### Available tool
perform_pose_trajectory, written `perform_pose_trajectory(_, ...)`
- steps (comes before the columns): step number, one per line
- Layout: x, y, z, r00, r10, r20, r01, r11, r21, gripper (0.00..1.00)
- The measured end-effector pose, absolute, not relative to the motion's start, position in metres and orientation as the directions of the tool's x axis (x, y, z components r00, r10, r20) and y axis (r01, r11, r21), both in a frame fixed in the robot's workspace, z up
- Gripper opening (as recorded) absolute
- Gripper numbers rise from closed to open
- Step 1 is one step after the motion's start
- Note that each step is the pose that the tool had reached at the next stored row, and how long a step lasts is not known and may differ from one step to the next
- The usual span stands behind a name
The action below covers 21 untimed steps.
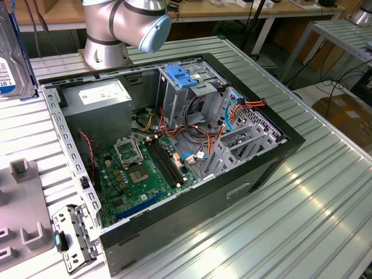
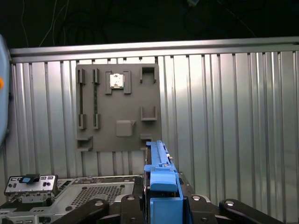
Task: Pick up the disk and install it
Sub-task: 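Pick up the disk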
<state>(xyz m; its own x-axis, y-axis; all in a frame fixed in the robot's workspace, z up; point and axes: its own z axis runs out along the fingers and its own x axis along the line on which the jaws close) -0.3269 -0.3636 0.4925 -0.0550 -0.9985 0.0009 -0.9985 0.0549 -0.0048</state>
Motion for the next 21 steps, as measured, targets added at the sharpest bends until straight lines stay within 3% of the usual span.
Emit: perform_pose_trajectory(21,-0.3156,-0.3637,0.4924,-0.055,-0.998,0.001,-0.998,0.055,-0.005,0.37)
